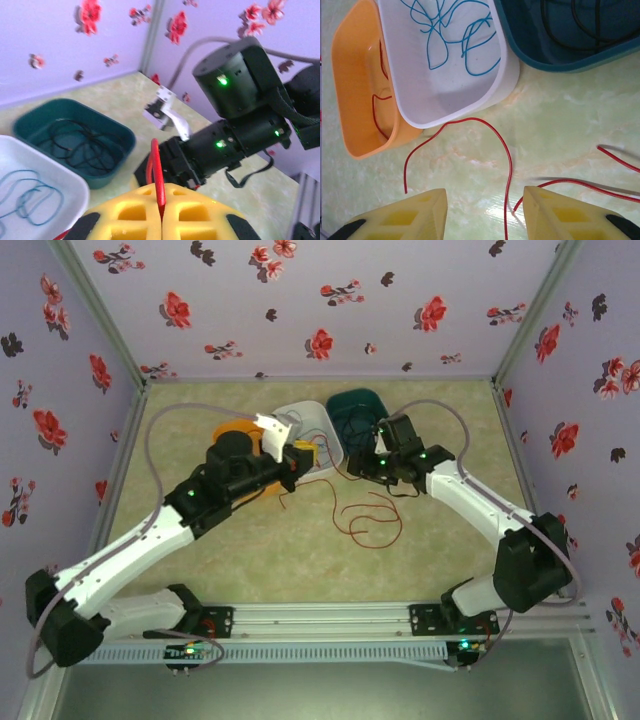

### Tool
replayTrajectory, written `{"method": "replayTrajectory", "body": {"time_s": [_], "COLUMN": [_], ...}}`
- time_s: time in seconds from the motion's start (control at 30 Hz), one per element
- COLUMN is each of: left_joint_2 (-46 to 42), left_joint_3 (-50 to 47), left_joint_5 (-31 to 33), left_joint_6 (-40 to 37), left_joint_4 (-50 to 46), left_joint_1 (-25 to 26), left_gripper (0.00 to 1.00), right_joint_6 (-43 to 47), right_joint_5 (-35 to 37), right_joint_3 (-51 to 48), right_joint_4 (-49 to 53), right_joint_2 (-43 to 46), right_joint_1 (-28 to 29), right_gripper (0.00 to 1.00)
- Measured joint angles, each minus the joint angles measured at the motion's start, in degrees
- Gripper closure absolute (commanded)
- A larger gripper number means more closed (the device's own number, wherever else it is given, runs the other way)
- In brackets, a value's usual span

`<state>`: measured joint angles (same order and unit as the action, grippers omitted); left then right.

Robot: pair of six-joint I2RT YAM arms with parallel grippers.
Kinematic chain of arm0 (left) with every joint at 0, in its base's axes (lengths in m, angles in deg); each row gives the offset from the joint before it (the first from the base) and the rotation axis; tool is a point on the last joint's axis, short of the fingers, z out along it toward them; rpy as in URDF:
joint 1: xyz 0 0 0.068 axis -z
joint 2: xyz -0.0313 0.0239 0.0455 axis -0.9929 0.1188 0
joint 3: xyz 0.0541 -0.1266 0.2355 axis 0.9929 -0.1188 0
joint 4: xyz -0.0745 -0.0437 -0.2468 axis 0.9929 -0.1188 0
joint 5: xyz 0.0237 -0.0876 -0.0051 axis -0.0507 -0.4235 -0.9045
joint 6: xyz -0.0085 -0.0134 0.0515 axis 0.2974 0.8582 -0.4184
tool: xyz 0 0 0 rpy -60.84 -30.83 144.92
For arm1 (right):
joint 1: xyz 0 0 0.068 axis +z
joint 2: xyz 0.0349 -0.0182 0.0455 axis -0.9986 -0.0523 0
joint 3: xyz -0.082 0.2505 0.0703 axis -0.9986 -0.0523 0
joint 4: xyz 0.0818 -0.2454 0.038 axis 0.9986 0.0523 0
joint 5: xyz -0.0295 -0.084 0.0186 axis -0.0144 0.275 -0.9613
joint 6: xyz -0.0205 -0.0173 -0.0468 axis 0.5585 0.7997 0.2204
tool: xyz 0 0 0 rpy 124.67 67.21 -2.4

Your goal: Untangle the cables

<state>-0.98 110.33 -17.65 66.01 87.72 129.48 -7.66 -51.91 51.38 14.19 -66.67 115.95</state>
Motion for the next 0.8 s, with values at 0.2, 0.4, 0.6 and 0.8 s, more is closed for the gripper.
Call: {"method": "replayTrajectory", "body": {"time_s": [0.2,0.4,0.6,0.8], "left_joint_2": [-3.7,-4.5,-4.1,0.5], "left_joint_3": [-0.1,-0.1,0.0,1.3], "left_joint_5": [6.8,12.0,15.6,20.5], "left_joint_6": [-0.3,0.6,0.8,2.3], "left_joint_4": [-3.8,-8.7,-13.6,-17.8], "left_joint_1": [-5.4,-11.5,-15.0,-17.3], "left_gripper": [1.0,1.0,1.0,1.0], "right_joint_6": [1.6,3.5,4.4,5.0], "right_joint_5": [2.5,9.9,15.5,16.9], "right_joint_3": [1.9,3.5,3.5,3.6], "right_joint_4": [2.5,7.1,10.1,10.7], "right_joint_2": [-0.2,0.7,4.5,6.0], "right_joint_1": [-0.1,-1.2,-2.5,-2.6], "right_gripper": [0.41,0.35,0.31,0.25]}}
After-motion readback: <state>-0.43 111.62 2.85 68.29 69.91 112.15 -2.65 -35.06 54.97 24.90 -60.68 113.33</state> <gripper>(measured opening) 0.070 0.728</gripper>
